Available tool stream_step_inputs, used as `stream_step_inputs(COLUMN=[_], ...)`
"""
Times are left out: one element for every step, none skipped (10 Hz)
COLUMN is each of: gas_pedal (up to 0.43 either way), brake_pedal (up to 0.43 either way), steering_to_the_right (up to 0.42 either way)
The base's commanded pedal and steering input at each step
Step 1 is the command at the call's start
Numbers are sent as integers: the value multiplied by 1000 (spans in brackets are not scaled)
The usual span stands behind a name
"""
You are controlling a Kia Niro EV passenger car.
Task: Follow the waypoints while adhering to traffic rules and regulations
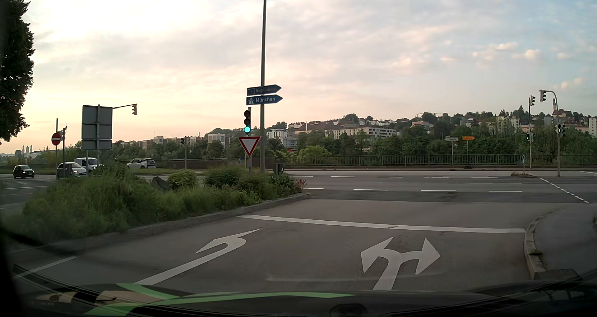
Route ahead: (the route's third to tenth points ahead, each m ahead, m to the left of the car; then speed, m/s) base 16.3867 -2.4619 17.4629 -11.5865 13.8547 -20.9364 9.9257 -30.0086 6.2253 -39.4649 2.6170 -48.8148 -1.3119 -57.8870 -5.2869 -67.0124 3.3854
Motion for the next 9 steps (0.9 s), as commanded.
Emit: stream_step_inputs(gas_pedal=[138,138,130,118,118,118,118,98,0], brake_pedal=[0,0,0,0,0,0,0,0,0], steering_to_the_right=[172,179,182,178,174,171,170,172,180])
